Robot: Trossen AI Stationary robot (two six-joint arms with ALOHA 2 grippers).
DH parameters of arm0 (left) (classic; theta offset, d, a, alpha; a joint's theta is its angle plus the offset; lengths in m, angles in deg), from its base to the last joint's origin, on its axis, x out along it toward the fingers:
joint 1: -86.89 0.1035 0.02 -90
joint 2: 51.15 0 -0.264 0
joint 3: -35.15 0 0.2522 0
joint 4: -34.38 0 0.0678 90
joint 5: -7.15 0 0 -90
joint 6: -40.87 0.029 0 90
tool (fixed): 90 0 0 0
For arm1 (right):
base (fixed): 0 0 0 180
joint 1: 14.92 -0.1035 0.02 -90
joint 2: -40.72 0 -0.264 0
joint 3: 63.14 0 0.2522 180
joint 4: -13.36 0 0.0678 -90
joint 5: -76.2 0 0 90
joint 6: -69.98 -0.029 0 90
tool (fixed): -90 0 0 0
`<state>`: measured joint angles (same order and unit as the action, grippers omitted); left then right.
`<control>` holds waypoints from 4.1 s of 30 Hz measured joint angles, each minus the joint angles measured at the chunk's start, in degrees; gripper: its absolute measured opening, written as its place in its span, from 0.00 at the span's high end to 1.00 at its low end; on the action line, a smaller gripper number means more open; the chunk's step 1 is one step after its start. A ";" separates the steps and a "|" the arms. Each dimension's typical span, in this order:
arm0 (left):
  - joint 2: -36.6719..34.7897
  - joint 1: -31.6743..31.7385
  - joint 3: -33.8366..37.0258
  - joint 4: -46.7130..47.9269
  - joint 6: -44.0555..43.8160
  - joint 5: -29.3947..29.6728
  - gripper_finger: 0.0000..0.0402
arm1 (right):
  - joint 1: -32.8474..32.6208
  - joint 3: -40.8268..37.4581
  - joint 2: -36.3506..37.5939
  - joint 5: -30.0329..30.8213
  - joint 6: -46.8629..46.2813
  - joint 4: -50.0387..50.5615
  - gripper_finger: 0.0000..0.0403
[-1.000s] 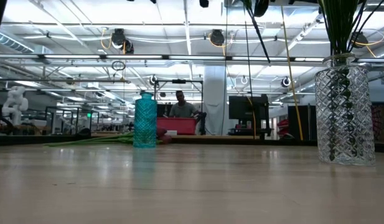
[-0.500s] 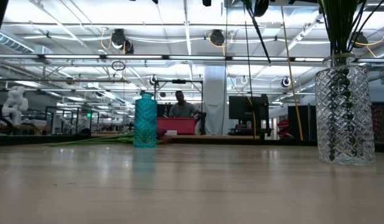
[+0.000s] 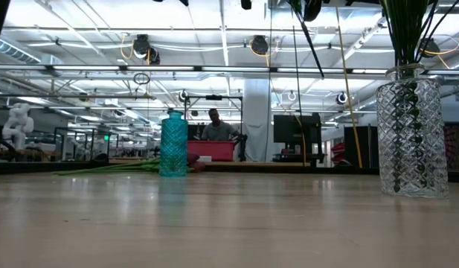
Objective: Sort flowers into vase by color
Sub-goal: Put the white flowers into the transparent vase
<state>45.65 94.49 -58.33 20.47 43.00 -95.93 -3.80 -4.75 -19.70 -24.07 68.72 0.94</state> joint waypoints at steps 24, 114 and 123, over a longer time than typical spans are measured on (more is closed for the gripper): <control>-3.42 0.62 0.07 0.07 -0.33 -1.97 0.95 | 0.07 0.00 11.13 9.31 -6.12 17.09 0.27; -6.09 -16.93 9.66 -5.27 -4.29 -2.14 0.95 | 0.00 -7.19 41.20 4.65 -16.02 76.08 0.30; -6.08 -17.79 9.66 -5.18 -1.70 -1.28 0.95 | -0.02 -5.76 40.72 12.97 -16.18 68.15 0.39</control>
<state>39.57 76.70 -48.67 15.29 41.30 -97.21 -3.83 -10.52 21.02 -11.10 52.54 69.10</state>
